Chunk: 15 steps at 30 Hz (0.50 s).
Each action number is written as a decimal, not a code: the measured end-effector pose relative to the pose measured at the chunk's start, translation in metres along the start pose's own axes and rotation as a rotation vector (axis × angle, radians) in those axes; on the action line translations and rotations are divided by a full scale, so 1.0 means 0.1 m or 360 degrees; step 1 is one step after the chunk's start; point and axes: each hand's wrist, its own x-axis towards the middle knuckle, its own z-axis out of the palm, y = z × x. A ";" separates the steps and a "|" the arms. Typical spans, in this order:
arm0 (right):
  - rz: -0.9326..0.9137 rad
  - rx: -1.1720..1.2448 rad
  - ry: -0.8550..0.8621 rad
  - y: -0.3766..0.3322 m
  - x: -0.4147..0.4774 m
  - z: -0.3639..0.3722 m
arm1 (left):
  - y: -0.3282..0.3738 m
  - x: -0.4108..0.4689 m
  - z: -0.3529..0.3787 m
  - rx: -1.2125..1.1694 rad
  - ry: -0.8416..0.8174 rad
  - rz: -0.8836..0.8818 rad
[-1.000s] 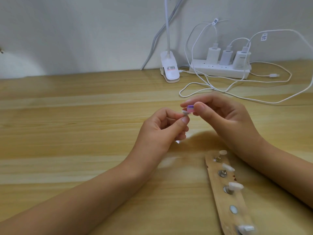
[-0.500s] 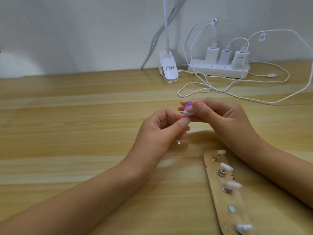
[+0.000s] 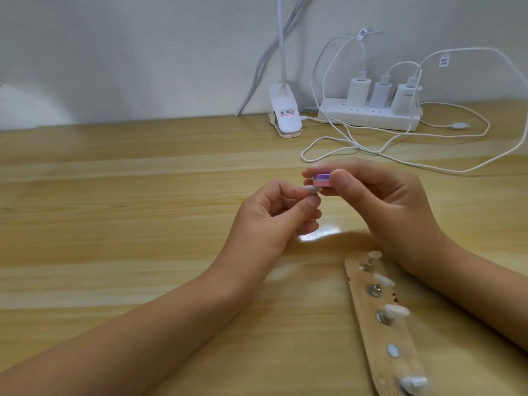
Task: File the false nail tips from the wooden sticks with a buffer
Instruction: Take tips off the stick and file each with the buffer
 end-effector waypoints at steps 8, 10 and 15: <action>0.0047 -0.0022 -0.0014 -0.01 0.00 0.00 | 0.01 -0.01 0.00 0.0021 0.0018 0.0001; -0.0002 -0.0035 0.0004 -0.01 -0.01 0.00 | 0.01 -0.01 0.00 0.0030 0.0019 0.0004; 0.0023 -0.0080 -0.0021 0.01 0.00 -0.01 | 0.00 0.00 0.00 0.0054 0.0016 0.0017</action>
